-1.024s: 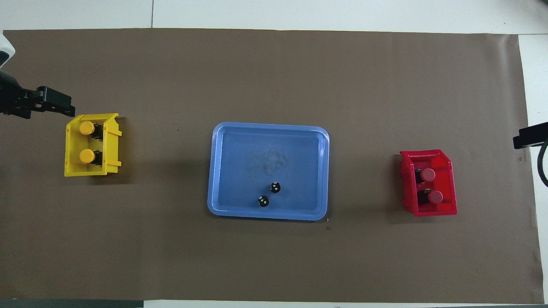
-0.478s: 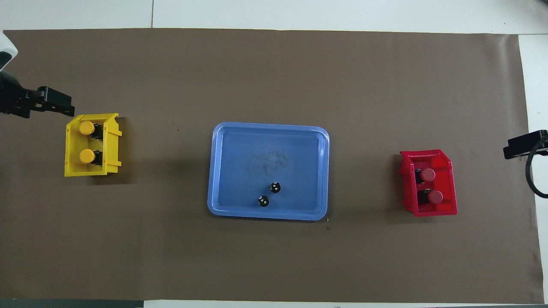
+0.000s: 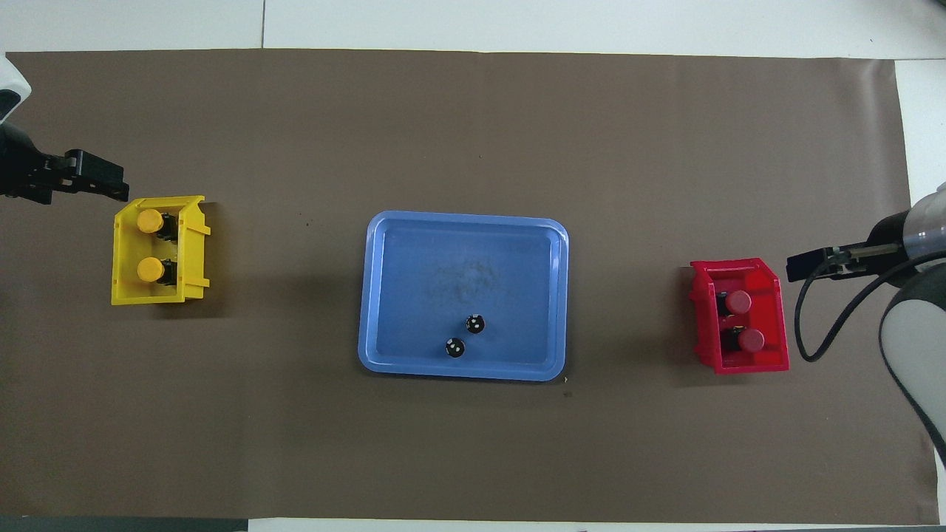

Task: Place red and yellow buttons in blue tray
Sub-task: 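Reach the right gripper down into the red holder onto a red button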

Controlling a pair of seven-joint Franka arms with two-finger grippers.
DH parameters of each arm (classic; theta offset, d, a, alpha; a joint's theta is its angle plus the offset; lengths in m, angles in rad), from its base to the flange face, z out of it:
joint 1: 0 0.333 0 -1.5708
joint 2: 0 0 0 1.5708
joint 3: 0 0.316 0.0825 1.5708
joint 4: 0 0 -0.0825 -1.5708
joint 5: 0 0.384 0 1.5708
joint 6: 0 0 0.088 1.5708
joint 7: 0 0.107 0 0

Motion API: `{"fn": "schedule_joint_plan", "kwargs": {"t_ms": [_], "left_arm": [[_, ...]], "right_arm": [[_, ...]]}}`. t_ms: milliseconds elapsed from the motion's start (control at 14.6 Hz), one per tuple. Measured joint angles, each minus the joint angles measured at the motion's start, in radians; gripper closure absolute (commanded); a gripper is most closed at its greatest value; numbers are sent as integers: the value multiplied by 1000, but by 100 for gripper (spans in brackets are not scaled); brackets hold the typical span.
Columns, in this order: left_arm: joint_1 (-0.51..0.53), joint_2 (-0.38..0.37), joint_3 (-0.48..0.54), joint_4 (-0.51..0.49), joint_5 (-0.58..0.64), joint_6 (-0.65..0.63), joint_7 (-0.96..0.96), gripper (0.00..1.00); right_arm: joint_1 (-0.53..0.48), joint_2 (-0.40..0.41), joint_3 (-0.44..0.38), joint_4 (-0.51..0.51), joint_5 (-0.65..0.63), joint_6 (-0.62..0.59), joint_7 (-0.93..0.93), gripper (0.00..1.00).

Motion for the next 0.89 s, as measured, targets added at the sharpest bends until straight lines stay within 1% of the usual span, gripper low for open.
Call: {"fn": "schedule_joint_plan", "kwargs": {"t_ms": [137,273,410,614,888], "left_arm": [[0,0,0,0,0,0,0,0],[1,0,0,0,1,0,0,0],[1,0,0,0,1,0,0,0],[1,0,0,-1,1,0,0,0],[1,0,0,-2,1,0,0,0]], "right_arm": [[2,11,0,-67,0,62,0,18],[2,26,0,-111,0,124,-2,19],[2,34,0,-156,1,179,-10,24],[-2,45,-2,-198,6,247,-37,24],[-16,56,-5,-214,79,287,-38,24]]}}
